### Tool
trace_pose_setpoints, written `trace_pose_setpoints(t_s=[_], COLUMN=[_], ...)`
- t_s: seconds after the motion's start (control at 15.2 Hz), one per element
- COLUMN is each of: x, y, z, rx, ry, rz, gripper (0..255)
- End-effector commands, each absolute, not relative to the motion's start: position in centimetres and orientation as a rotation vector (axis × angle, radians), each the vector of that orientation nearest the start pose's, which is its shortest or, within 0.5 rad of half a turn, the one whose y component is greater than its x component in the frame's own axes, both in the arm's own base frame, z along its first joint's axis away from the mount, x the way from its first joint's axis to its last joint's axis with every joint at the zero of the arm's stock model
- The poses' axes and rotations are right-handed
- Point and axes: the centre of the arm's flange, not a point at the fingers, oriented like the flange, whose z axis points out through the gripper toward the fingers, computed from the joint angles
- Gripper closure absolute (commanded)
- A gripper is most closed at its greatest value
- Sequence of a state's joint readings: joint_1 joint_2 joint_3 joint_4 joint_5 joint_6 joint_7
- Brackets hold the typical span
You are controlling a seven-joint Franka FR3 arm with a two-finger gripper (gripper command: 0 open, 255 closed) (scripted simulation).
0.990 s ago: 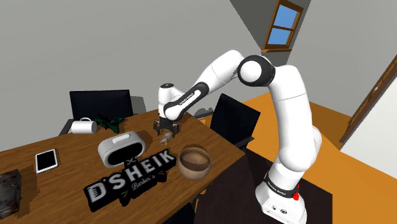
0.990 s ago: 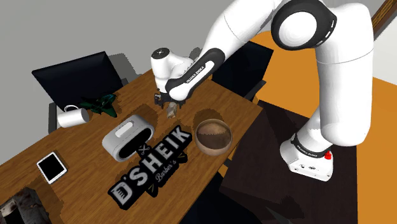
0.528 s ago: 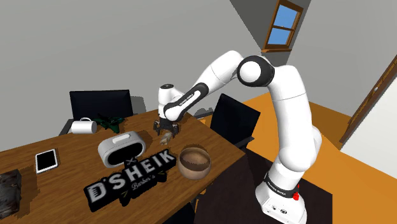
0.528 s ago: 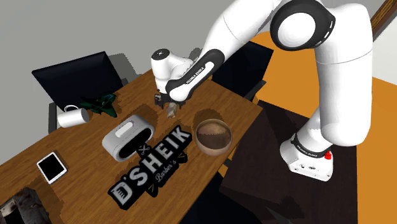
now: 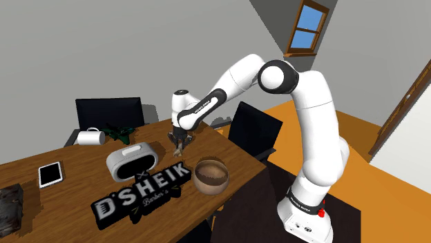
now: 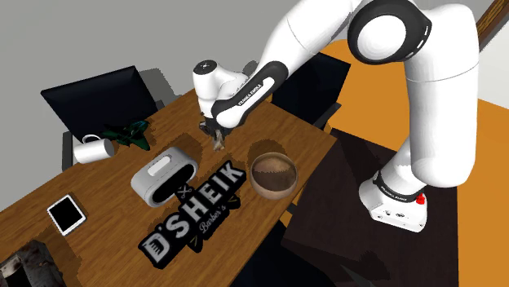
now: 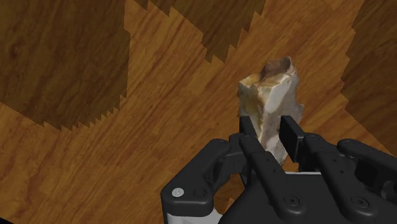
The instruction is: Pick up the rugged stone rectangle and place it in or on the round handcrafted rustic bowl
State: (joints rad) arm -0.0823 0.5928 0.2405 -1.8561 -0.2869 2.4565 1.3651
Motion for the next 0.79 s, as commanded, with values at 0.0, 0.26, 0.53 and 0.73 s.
trace_pose_setpoints(t_s=[0.0, 0.26, 0.53, 0.73], x=[63.7, 63.5, 63.5, 66.9], y=[9.4, 9.4, 9.4, 8.1], z=[20.5, 21.9, 24.0, 23.0], rx=[-2.749, -2.749, -2.749, -2.816], ry=[1.548, 1.548, 1.548, 1.445], rz=[-0.086, -0.086, -0.086, 0.162], gripper=[255, 255, 255, 0])
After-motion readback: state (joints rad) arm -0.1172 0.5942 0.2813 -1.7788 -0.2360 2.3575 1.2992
